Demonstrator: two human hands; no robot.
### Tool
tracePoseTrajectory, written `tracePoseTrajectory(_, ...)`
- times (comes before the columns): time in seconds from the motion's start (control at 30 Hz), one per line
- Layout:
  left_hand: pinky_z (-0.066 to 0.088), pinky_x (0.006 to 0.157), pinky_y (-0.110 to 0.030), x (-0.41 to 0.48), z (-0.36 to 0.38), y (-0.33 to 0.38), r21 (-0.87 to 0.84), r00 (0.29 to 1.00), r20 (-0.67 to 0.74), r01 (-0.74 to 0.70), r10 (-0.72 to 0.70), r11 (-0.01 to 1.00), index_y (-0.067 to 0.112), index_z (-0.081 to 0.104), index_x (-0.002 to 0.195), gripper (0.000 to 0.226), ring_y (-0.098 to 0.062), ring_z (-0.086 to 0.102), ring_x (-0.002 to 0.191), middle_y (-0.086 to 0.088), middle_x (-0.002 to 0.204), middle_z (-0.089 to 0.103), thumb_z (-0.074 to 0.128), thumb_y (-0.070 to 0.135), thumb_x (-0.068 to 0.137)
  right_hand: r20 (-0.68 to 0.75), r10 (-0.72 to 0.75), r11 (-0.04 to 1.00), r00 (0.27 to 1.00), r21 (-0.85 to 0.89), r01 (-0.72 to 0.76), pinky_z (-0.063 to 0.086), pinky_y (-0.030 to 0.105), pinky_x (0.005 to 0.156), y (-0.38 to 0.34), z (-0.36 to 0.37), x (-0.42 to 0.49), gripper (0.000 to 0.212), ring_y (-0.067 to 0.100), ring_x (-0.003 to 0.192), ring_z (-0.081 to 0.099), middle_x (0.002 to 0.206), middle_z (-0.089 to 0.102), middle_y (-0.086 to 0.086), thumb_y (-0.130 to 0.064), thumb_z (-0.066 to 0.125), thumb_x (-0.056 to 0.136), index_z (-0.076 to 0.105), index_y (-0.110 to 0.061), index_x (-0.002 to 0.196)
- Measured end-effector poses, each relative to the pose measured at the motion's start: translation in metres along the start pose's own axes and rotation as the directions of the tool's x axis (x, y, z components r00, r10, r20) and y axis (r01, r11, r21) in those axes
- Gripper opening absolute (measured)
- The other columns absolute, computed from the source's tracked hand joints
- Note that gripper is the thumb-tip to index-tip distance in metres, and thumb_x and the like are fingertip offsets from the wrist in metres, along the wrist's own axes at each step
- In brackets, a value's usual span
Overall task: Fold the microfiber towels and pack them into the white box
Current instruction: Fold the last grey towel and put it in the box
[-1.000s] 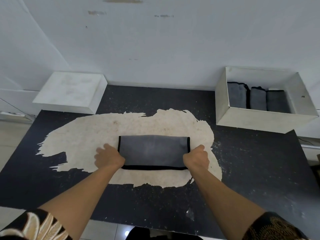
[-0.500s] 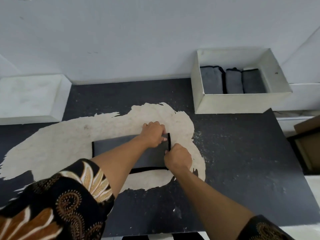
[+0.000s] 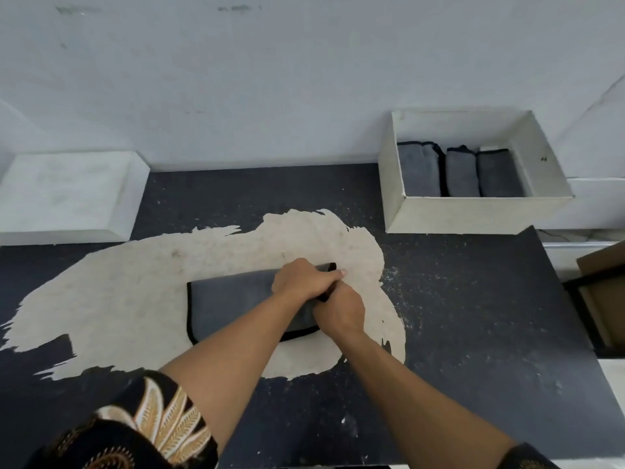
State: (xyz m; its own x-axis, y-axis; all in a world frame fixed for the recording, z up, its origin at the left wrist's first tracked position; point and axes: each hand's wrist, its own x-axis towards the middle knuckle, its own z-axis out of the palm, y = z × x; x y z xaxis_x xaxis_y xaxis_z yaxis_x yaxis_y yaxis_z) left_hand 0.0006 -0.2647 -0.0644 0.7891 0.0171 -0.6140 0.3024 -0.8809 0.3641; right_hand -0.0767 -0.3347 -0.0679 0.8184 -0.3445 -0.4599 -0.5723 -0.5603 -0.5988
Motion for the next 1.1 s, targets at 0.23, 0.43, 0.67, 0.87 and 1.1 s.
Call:
tracePoseTrajectory(0.23,0.039,0.051,-0.027,0.004,-0.064,-0.056,-0.044,0.995,-0.103,-0.02,0.015,0.999,0.013,0.055,0.081,0.008,-0.02,0.059,0.07,-0.006,0.08,0.061,0.058,0.02,0.081,-0.047,-0.412,0.909,0.91,0.048,0.414,0.039,0.018,0.064,-0.039,0.047,-0.033,0.02,0.011,0.077,0.057,0.094,0.065,-0.004,-0.019,0.064,0.087,0.064,-0.021,0.107)
tracePoseTrajectory(0.43,0.045,0.071,-0.033,0.007,-0.099,-0.165,-0.273,0.973,-0.215,0.025,-0.086,0.962,0.012,0.058,0.107,0.017,-0.026,0.058,0.092,-0.009,0.105,0.064,0.052,0.022,0.094,0.283,-0.631,0.733,0.722,-0.089,0.675,0.051,0.037,0.081,-0.083,0.1,-0.055,0.033,0.023,0.101,0.055,0.111,0.06,0.002,-0.026,0.061,0.087,0.064,-0.019,0.119)
tracePoseTrajectory(0.67,0.055,0.071,-0.034,0.001,-0.088,-0.223,-0.302,0.994,0.005,0.108,-0.112,0.947,0.015,0.062,0.096,0.033,-0.019,0.063,0.087,-0.003,0.097,0.067,0.074,0.04,0.079,0.07,-0.572,0.792,0.817,-0.211,0.572,0.048,0.031,0.08,-0.107,0.115,-0.037,0.021,0.023,0.101,0.058,0.107,0.066,0.006,-0.012,0.053,0.093,0.067,-0.013,0.108)
tracePoseTrajectory(0.87,0.052,0.073,-0.03,-0.014,-0.073,-0.23,-0.4,0.988,-0.15,-0.1,0.042,0.911,0.022,0.055,0.111,0.02,-0.014,0.061,0.089,0.002,0.104,0.065,0.059,0.032,0.094,0.226,-0.466,0.726,0.856,-0.456,0.515,0.041,0.041,0.098,-0.128,0.104,0.012,0.038,0.029,0.123,0.041,0.133,0.05,0.005,-0.029,0.054,0.096,0.048,-0.021,0.133)
tracePoseTrajectory(1.1,0.048,0.064,-0.031,-0.022,-0.066,-0.238,-0.254,0.992,-0.125,-0.031,-0.001,0.967,0.016,0.058,0.088,0.011,-0.02,0.061,0.079,0.001,0.082,0.062,0.056,0.025,0.094,0.255,-0.496,0.587,0.83,-0.606,0.537,0.037,0.036,0.086,-0.126,0.113,0.031,0.021,0.027,0.107,0.046,0.114,0.057,0.005,-0.022,0.056,0.091,0.06,-0.021,0.111)
